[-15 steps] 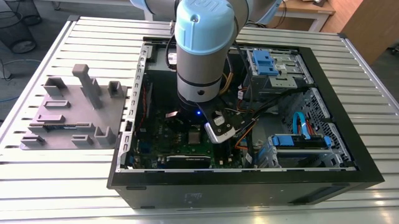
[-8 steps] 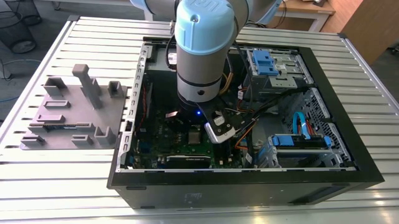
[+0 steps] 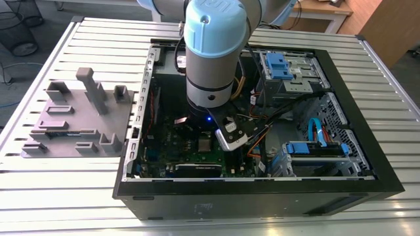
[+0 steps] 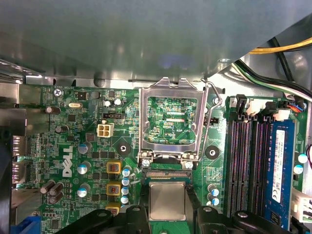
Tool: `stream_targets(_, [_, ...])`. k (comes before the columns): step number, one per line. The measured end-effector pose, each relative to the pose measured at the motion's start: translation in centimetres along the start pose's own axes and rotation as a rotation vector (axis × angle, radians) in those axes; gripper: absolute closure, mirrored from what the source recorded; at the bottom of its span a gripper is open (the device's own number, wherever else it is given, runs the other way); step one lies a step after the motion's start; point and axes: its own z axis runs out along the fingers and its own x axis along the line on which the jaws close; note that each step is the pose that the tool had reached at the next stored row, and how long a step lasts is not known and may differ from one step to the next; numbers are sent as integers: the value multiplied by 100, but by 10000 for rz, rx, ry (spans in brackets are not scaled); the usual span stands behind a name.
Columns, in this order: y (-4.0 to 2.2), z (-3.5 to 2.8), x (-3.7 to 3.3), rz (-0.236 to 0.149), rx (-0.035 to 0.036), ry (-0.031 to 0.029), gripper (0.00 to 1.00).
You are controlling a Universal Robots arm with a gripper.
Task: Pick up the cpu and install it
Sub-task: 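Place the cpu into insertion slot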
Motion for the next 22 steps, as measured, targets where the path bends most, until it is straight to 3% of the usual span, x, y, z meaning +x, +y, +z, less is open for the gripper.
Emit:
stream_targets(5, [0, -45, -1, 1, -2, -1, 61])
stream_targets(17, [0, -40, 0, 367, -5, 6, 61])
stream_targets(19, [0, -39, 2, 370, -33, 6, 61])
stream_targets(22, [1, -38, 3, 374, -206, 5, 61])
